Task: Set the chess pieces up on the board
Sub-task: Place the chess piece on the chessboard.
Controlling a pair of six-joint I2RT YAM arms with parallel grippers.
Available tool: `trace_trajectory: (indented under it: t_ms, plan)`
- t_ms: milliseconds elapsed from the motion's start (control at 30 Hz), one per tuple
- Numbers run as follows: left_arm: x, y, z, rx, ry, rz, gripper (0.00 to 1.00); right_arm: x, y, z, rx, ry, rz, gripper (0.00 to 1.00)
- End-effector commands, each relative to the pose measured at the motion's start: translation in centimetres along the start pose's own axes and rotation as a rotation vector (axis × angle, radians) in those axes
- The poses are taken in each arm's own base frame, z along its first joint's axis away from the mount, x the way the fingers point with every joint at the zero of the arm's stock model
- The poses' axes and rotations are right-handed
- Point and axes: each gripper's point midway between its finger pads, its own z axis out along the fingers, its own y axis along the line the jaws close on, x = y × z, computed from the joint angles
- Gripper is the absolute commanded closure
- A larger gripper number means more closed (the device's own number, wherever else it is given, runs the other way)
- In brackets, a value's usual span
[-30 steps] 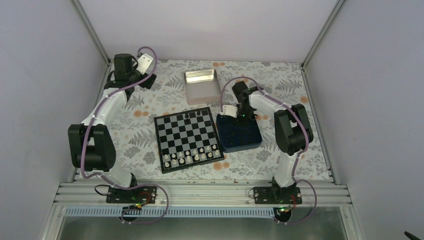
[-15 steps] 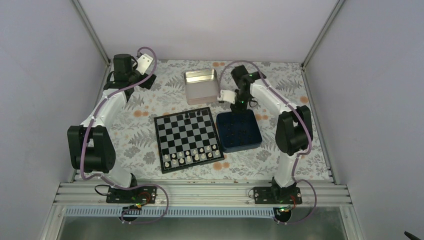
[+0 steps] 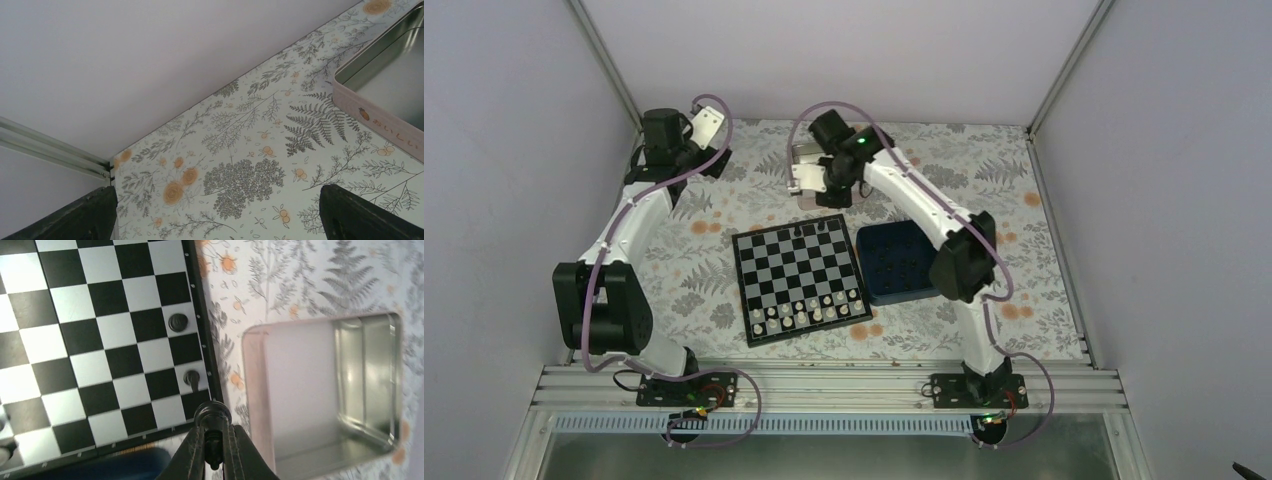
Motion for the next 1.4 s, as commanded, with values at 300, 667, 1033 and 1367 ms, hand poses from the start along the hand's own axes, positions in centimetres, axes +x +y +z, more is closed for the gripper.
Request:
trace_trajectory:
  t_ms: [300,667,1033,1367]
  plan:
    - [-0.2,0.9,-1.4,-0.019,-0.045,0.001,0.0,-1.9,1.4,7.4,-0.059,0.027,-0.075,0.94]
    - [0.5,0.9,-1.3,-0.01,-0.044,-0.008,0.0,-1.6,2.3,11.0,-0.106,0.021,-0.058,0.93]
    - [1.1,0.8,-1.1,-0.003,-0.038,-0.012,0.0,-1.1,3.3,13.0,-0.155,0.031,-0.055,0.93]
    - [1.3,0.8,-1.1,0.0,-0.033,-0.015,0.0,-0.8,3.9,13.7,-0.181,0.035,-0.054,0.93]
